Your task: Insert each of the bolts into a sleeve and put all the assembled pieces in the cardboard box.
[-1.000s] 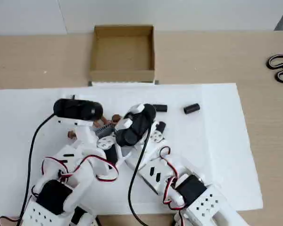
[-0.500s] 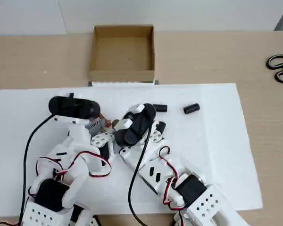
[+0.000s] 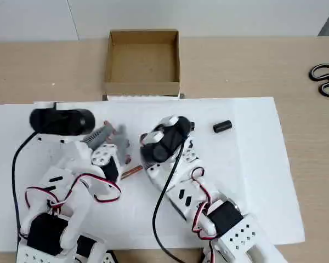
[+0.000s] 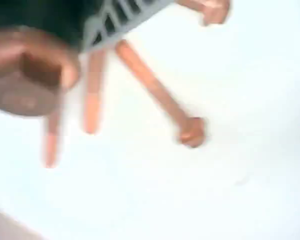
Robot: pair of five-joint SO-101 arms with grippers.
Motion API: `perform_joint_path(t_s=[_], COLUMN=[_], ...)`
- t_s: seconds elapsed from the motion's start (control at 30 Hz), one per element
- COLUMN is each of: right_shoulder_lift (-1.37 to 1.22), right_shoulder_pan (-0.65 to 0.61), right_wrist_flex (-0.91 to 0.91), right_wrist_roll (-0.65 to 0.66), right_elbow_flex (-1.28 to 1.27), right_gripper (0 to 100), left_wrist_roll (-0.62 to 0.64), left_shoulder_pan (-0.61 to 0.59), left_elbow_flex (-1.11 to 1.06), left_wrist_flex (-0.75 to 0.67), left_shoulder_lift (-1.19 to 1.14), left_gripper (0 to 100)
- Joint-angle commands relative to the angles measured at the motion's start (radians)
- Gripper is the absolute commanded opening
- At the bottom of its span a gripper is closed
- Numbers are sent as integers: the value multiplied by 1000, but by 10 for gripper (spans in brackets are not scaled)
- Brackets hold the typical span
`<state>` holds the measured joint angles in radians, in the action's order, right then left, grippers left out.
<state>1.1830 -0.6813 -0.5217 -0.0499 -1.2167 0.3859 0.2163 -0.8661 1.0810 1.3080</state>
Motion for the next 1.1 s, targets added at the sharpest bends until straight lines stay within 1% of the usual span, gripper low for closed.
perform_joint_path(t_s=[0.0,0.13,0.2,0.27,0.33,0.43,0.6,0.7,0.77,0.9,1.07], right_shoulder_lift=[10,-38,-145,-302,-486,-757,-1129,-1319,-1435,-1644,-1853], right_shoulder_pan=[73,160,206,252,283,295,312,314,315,315,317], right_wrist_flex=[27,35,28,24,-1,-54,-120,-143,-143,-142,-143], right_wrist_roll=[-49,-81,-115,-157,-181,-183,-180,-180,-176,-129,-121], right_elbow_flex=[15,86,198,350,526,793,1226,1455,1590,1837,2068], right_gripper=[3,2,2,2,2,2,2,2,2,2,3], left_wrist_roll=[3,-57,-74,-74,-72,-71,-69,-61,-29,14,31], left_shoulder_pan=[-104,-256,-315,-342,-345,-341,-342,-347,-347,-342,-347], left_elbow_flex=[21,-70,-116,-143,-153,-156,-157,-157,-156,-156,-153], left_wrist_flex=[-2,2,3,5,5,5,21,57,86,141,143], left_shoulder_lift=[2,8,9,9,9,9,9,9,11,11,11], left_gripper=[6,6,6,6,6,6,6,6,6,6,6])
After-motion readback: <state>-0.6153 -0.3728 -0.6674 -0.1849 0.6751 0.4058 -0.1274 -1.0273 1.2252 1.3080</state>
